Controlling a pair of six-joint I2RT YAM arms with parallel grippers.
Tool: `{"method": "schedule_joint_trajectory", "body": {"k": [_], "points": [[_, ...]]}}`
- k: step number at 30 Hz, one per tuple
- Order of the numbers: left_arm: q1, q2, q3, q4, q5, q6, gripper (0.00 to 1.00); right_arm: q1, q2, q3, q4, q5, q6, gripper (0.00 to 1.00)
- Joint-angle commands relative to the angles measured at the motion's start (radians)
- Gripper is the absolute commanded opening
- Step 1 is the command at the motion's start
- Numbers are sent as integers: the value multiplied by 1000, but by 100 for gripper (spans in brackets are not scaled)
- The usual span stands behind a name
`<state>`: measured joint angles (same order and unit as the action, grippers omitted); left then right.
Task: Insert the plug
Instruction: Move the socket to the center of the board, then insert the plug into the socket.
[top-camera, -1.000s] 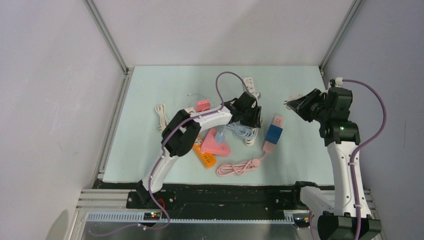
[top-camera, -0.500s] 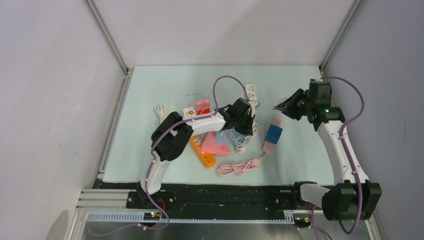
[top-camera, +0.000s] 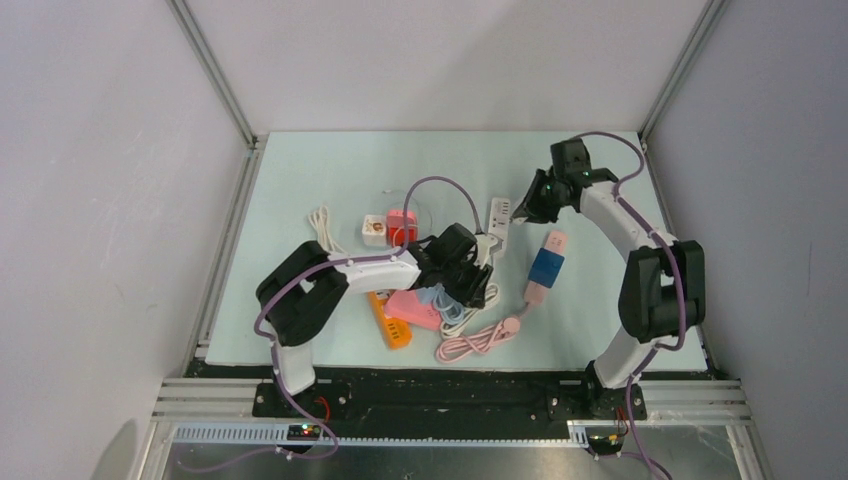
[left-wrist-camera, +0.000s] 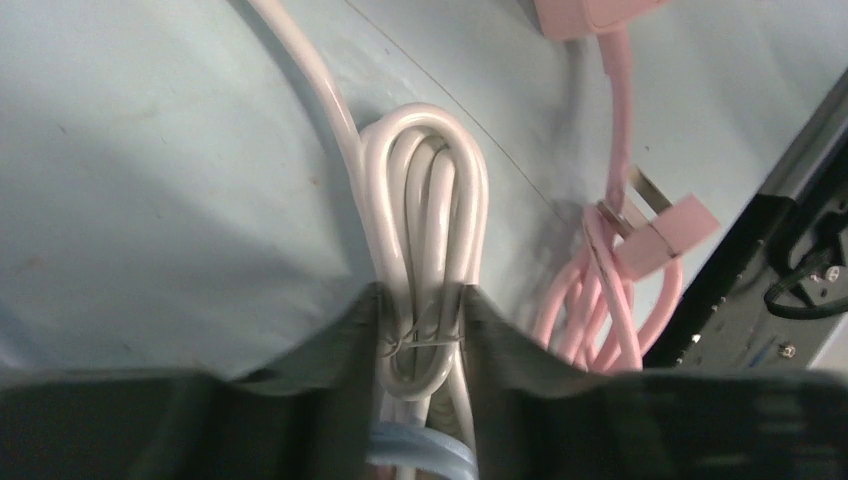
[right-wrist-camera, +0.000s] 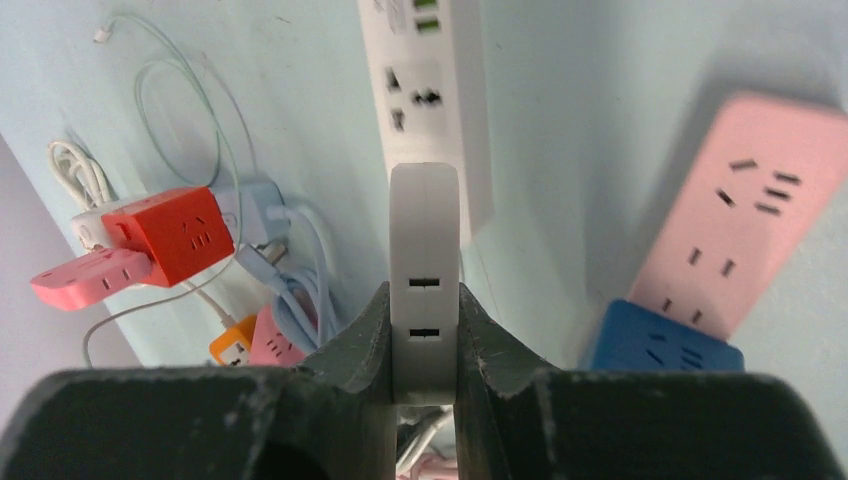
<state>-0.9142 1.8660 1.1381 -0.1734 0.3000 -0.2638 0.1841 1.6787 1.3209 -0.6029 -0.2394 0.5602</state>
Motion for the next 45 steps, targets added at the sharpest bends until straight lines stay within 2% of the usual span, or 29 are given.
{"method": "schedule_joint_trajectory", "body": {"k": [1, 2, 4, 12, 21, 31, 45], "points": [[-8, -87, -22, 3, 3, 11, 57, 57, 75, 160, -45, 90, -64, 0], [-7, -97, -17, 6, -8, 10, 63, 79, 90, 180, -61, 107, -69, 0], [-4, -136, -10, 15, -25, 7, 67, 108, 135, 263, -137, 127, -79, 0], [65, -407, -60, 60, -74, -42, 70, 173, 218, 337, -269, 154, -80, 0], [174, -644, -137, 60, -174, -83, 72, 200, 260, 322, -279, 164, -72, 0], [217, -680, -196, 68, -173, -113, 68, 209, 309, 325, -291, 190, -73, 0], [228, -644, -193, 102, -137, -152, 66, 215, 227, 304, -241, 239, -54, 0]]}}
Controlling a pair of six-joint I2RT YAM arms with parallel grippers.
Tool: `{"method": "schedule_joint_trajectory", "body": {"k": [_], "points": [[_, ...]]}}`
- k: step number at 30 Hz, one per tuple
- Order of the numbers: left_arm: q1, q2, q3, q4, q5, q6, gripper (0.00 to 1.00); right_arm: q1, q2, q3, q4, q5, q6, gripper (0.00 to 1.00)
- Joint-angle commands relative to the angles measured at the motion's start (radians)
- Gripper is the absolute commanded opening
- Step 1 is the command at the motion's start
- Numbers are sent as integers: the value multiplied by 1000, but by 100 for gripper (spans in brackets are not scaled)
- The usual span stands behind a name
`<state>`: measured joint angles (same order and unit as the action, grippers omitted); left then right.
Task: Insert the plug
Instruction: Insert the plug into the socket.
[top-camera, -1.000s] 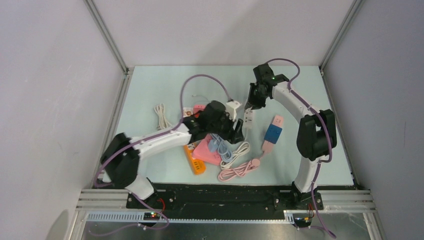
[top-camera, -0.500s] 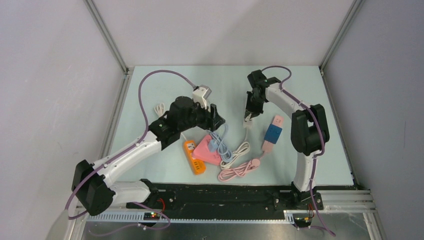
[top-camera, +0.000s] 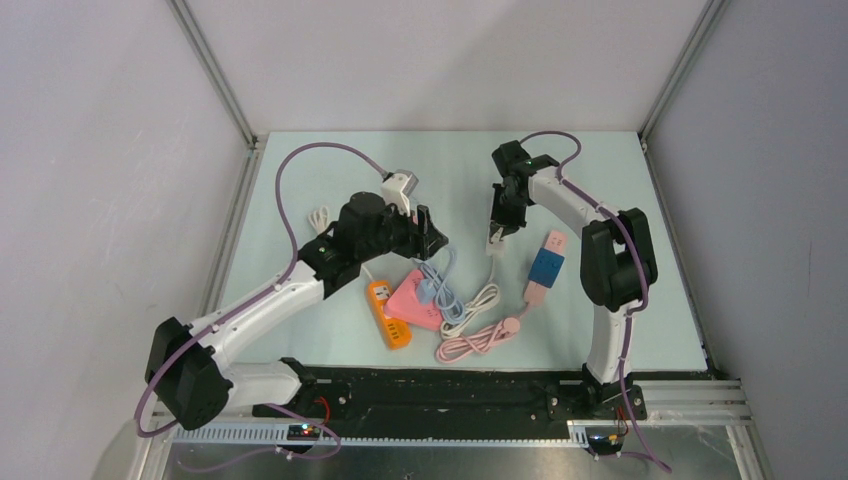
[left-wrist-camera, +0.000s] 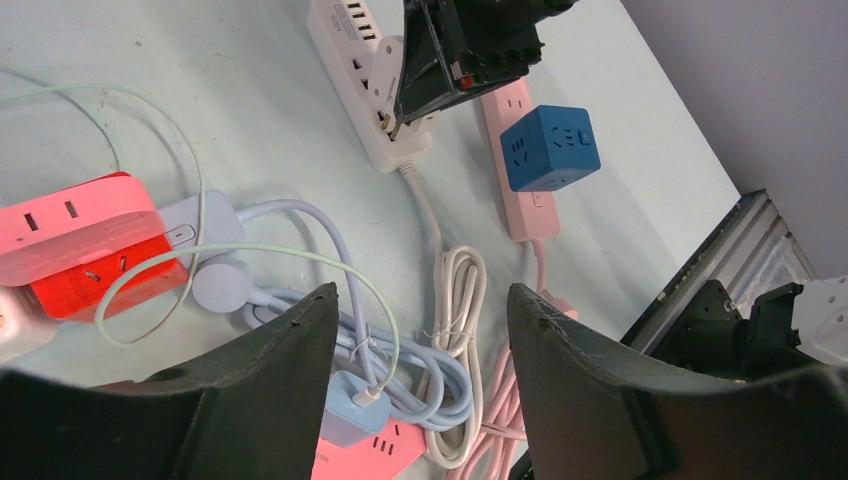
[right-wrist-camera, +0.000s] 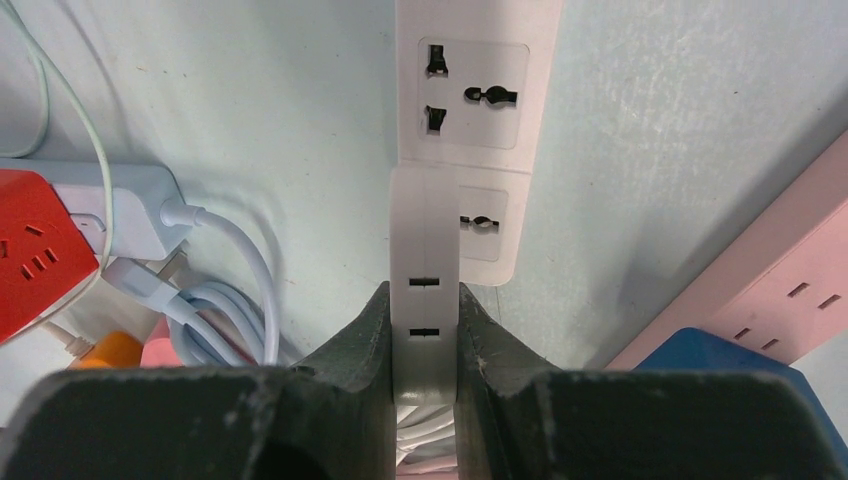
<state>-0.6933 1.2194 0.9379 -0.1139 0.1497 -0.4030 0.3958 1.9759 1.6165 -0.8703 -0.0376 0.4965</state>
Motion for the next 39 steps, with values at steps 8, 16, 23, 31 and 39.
{"method": "schedule_joint_trajectory", "body": {"k": [8, 16, 23, 31, 39], "points": [[7, 16, 4, 47, 21, -25, 66, 3, -89, 14, 26, 77, 1, 0], [9, 15, -6, 53, 25, -21, 66, 6, -56, 13, 2, 61, -9, 0], [9, 16, -10, 54, 27, -19, 68, 8, -23, 14, -1, 21, -25, 0], [10, 14, -13, 55, 26, -20, 68, 8, -1, 8, -5, 15, -30, 0], [12, 13, -19, 54, 25, -25, 68, 11, 14, 13, -22, 32, -37, 0]]}}
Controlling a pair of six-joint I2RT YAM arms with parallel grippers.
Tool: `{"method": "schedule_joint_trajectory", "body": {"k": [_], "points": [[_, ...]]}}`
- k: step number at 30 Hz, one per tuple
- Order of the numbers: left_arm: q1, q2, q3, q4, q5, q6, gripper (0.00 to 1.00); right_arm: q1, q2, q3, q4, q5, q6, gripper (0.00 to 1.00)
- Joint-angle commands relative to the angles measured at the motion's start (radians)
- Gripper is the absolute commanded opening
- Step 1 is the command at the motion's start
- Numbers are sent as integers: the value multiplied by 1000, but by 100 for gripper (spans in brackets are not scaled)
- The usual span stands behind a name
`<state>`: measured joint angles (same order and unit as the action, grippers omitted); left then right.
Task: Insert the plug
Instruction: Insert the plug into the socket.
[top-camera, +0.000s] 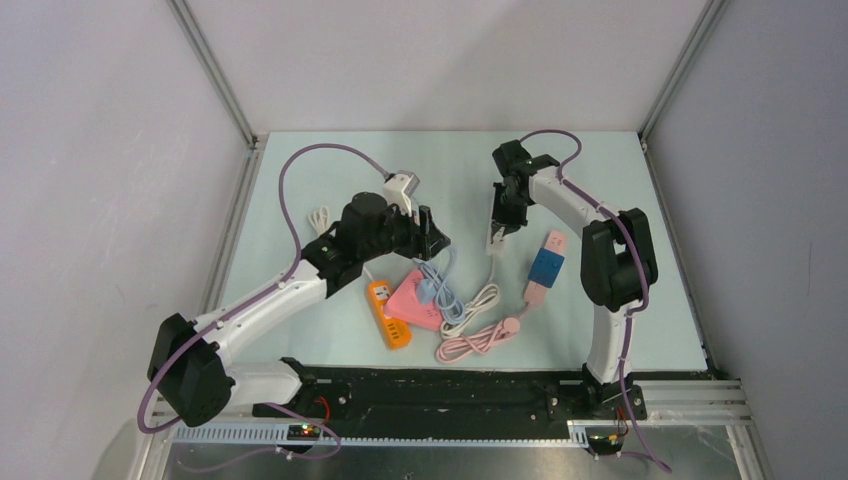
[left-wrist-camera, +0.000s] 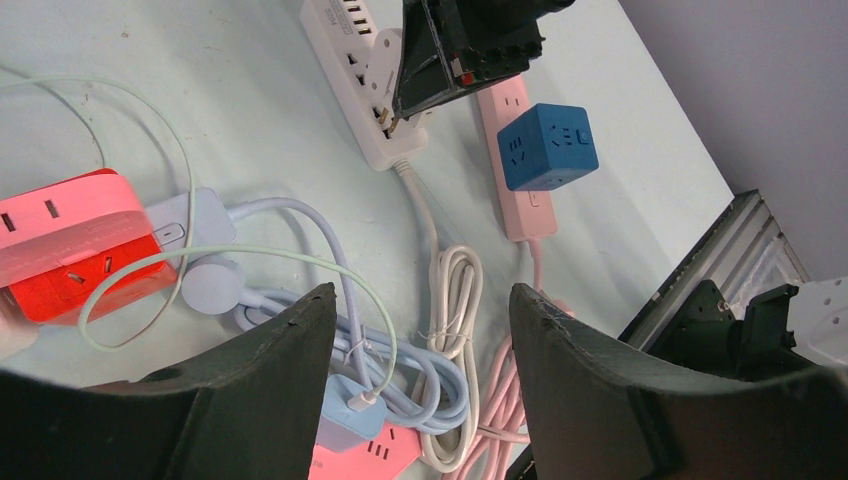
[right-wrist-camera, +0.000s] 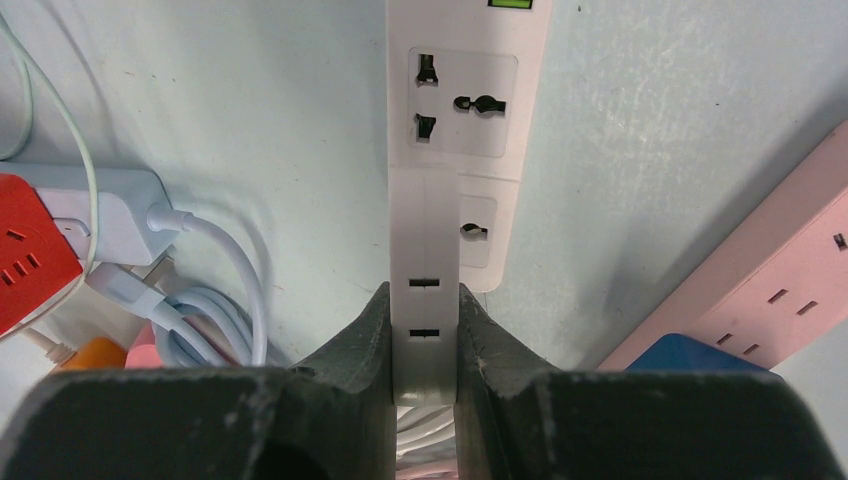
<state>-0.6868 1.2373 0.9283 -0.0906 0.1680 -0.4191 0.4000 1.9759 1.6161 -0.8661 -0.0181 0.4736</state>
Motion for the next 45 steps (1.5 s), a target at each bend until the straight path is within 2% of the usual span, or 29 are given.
{"method": "schedule_joint_trajectory", "body": {"k": [1, 11, 19, 39, 45], "points": [[6, -5, -10, 32, 6, -10, 68, 7, 23, 19, -35, 13, -19, 0], [10, -6, -17, 32, 4, -11, 68, 15, 22, -12, -5, 71, -15, 0], [12, -7, -19, 33, 5, -12, 68, 25, -40, -37, 56, 98, 2, 0], [17, -4, -13, 32, 4, -11, 68, 26, -135, -64, 142, 105, 22, 0], [22, -10, -13, 32, 3, -7, 69, 40, -90, -10, 73, 129, 6, 0]]}}
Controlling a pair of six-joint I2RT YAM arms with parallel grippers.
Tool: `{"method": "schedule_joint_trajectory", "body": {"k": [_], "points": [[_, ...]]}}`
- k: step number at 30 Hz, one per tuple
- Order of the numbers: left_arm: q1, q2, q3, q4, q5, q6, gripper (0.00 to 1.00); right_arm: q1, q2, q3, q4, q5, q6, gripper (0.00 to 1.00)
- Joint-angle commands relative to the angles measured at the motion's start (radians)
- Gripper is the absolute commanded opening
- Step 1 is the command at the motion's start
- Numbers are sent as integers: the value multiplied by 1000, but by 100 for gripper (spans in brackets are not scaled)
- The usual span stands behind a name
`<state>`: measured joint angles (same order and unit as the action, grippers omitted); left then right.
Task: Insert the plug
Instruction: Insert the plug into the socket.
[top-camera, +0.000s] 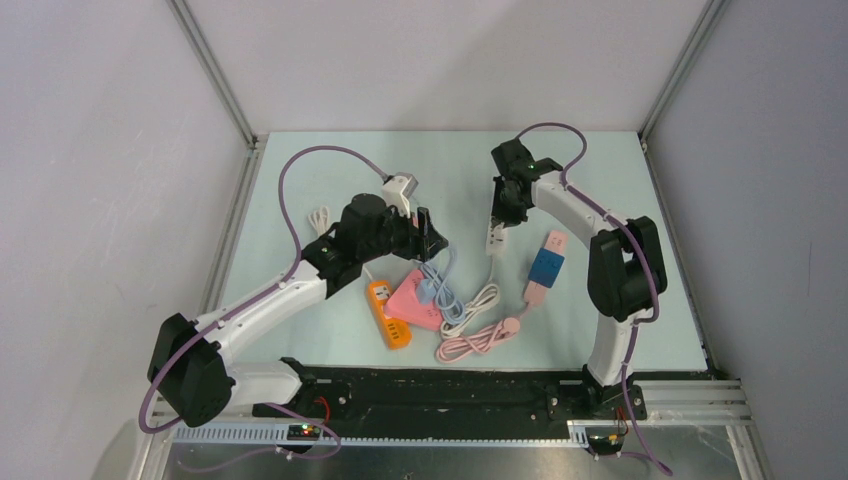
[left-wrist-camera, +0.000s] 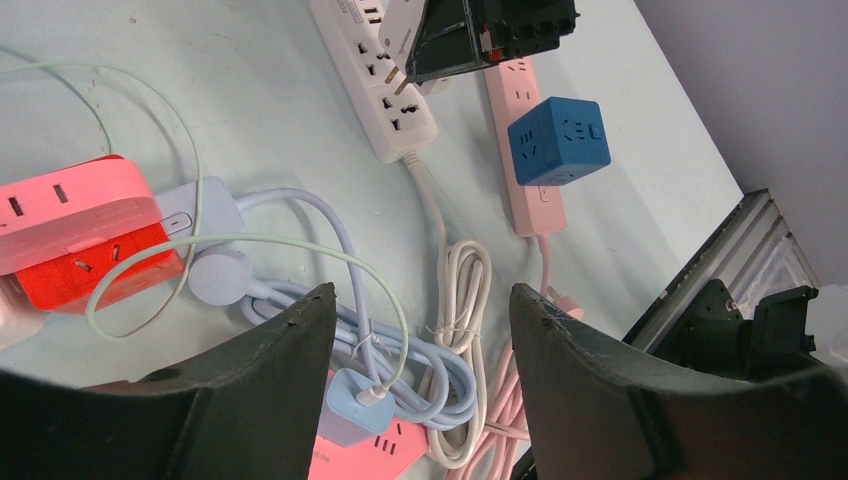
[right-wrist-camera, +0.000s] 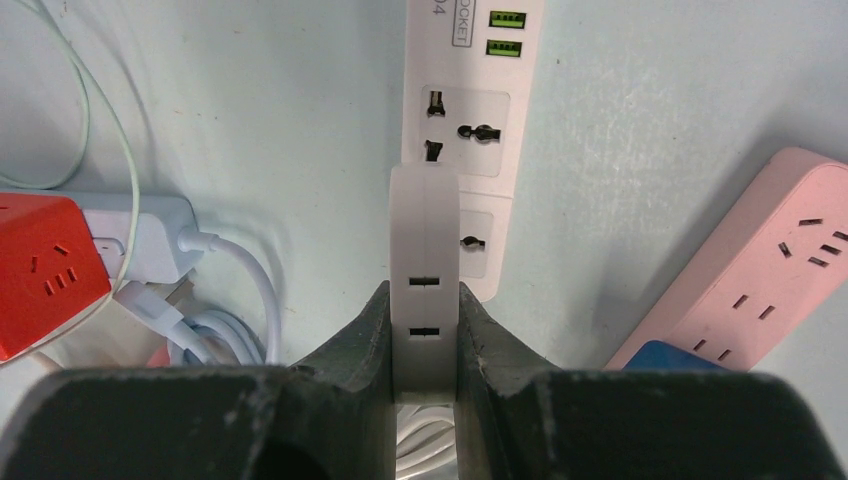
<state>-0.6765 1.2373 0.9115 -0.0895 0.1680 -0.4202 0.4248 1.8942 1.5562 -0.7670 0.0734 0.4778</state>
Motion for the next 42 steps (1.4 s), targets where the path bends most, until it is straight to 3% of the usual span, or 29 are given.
{"method": "schedule_joint_trajectory", "body": {"k": [1, 20, 42], "points": [[12, -10, 4, 31, 3, -6, 69, 17, -1, 50, -32, 39, 1, 0], [22, -19, -5, 21, -12, -5, 77, 41, 71, 64, -87, 81, -12, 0], [35, -35, -15, 15, -13, -2, 77, 69, -18, 57, -31, 154, -22, 0]]}}
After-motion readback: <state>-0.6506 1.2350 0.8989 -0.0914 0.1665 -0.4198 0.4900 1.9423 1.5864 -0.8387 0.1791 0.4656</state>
